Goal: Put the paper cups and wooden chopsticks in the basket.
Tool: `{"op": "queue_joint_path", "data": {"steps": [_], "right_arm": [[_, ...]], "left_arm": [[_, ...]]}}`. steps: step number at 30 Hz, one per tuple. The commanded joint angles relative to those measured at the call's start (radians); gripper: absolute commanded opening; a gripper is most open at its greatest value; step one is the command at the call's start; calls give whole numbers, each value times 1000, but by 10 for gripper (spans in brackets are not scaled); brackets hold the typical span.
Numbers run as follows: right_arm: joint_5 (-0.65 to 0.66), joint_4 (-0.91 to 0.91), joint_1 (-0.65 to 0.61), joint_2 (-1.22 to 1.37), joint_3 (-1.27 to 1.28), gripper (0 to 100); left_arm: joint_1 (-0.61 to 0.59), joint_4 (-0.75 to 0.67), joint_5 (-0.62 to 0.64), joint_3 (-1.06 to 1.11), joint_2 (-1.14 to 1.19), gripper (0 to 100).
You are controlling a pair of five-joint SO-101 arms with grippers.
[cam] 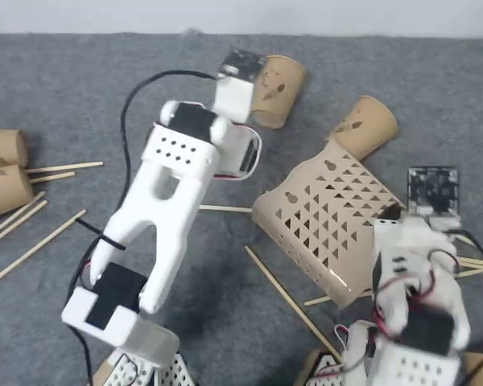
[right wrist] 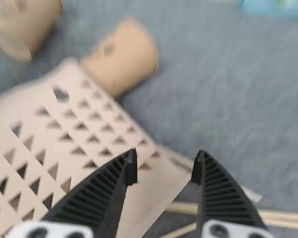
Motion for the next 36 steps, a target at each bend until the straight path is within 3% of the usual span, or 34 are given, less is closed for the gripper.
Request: {"op": "queue_joint_path", "data": {"steps": [1, 8, 17, 21, 30, 36], "right_arm": [[20, 96, 7, 10, -101, 188], [18, 54, 131, 214, 8, 188], [-14, -59, 150, 467, 69, 188], [-15, -133, 157, 481, 152, 185], [-6, -145, 338, 484, 181, 184], [46, -177, 384, 484, 242, 184]], "left_arm": [[61, -74, 23, 51, -55, 105], [121, -144, 26, 133, -55, 105], [153, -215, 26, 205, -54, 106], [161, -226, 26, 213, -54, 106], [218, -262, 57, 232, -54, 106], [198, -267, 60, 236, -54, 106]]}}
